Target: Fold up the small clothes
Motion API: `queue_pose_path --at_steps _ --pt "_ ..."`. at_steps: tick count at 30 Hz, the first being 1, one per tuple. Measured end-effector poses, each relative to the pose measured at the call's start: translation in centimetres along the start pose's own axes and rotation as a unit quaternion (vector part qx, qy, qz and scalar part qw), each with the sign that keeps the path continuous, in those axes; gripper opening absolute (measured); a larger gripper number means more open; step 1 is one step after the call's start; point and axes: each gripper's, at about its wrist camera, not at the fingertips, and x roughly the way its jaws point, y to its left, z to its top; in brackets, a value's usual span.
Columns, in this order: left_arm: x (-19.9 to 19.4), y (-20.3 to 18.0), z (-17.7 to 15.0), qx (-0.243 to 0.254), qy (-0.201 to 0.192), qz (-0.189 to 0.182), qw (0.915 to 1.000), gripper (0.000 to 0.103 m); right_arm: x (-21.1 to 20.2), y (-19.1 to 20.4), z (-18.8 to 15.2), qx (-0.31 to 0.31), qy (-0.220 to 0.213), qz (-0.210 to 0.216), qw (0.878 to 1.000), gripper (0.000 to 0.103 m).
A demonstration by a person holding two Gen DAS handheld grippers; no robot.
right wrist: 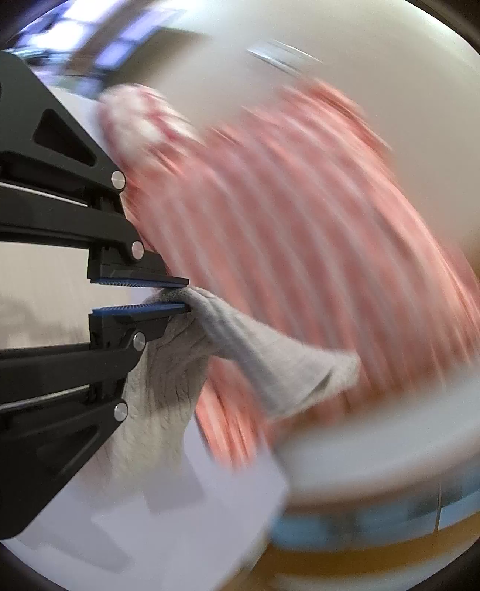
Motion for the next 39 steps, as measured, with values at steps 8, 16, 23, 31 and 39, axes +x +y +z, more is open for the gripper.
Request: queue_pose_path --at_steps 8,16,23,31,39 --pt "1.7 7.3 4.9 -0.055 -0.005 0.018 0.9983 0.101 11.6 16.1 -13.9 -0.169 0.198 0.052 0.964 0.007" --pt "6.8 15.3 8.7 -0.177 0.046 -0.01 0.9831 0.1 9.1 20.6 -16.4 -0.235 0.182 0.055 0.953 0.029" --pt "9.8 20.9 10.8 -0.284 0.061 0.001 0.9569 0.077 6.9 18.7 -15.0 -0.195 0.176 0.068 0.962 0.057" --pt "9.9 28.7 13.1 -0.39 0.022 0.012 0.9206 0.052 3.9 18.5 -15.0 -0.189 0.173 0.098 0.962 0.063" --pt "9.4 29.3 14.9 -0.365 0.004 0.09 0.9265 0.006 2.1 16.7 -14.6 -0.2 0.162 0.097 0.961 0.067"
